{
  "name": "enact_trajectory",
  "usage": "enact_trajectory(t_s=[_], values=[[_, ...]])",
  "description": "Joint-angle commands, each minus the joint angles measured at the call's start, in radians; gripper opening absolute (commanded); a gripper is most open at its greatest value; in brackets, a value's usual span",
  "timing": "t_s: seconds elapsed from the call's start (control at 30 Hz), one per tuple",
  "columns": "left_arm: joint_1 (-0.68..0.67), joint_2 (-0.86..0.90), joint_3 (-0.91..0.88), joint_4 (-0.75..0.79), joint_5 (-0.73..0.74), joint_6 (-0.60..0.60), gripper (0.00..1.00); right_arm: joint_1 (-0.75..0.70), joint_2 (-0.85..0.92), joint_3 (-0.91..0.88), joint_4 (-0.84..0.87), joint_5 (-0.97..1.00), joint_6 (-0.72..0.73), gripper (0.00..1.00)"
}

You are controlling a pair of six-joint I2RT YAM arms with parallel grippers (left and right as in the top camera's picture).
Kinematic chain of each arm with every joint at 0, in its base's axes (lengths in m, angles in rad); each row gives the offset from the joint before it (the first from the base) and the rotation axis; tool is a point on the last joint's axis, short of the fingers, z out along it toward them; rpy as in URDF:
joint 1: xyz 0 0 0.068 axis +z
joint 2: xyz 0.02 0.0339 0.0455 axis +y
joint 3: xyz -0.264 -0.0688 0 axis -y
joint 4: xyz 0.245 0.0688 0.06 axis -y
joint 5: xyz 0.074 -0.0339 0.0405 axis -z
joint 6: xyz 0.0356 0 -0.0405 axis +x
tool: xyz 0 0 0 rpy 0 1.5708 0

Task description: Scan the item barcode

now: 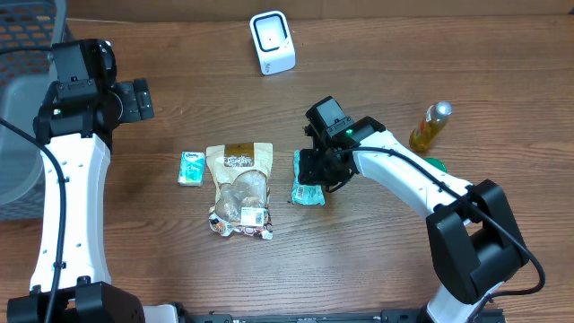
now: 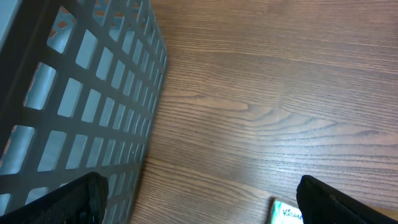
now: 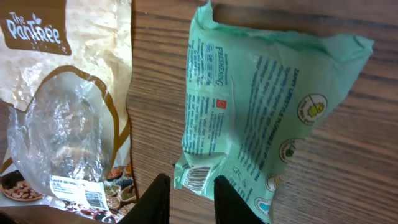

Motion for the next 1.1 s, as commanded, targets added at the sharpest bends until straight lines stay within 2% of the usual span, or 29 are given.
enact_trajectory(t_s=[0.0, 0.4, 0.87, 1.07], values=[[-0.007, -0.013, 0.015, 0.001, 0.002, -0.01, 1.0, -0.003, -0.016, -0.009, 0.008, 0.01, -0.003, 0.21], [-0.007, -0.013, 0.015, 0.001, 0.002, -0.01, 1.0, 0.002, -0.016, -0.009, 0.002, 0.008, 0.005, 0.07], [-0.007, -0.013, 0.015, 0.001, 0.002, -0.01, 1.0, 0.036, -0.016, -0.013, 0.001, 0.01, 0.008, 0.04], [-0.007, -0.013, 0.015, 0.001, 0.002, -0.01, 1.0, 0.036, -0.016, -0.088, 0.077, 0.01, 0.042, 0.04]])
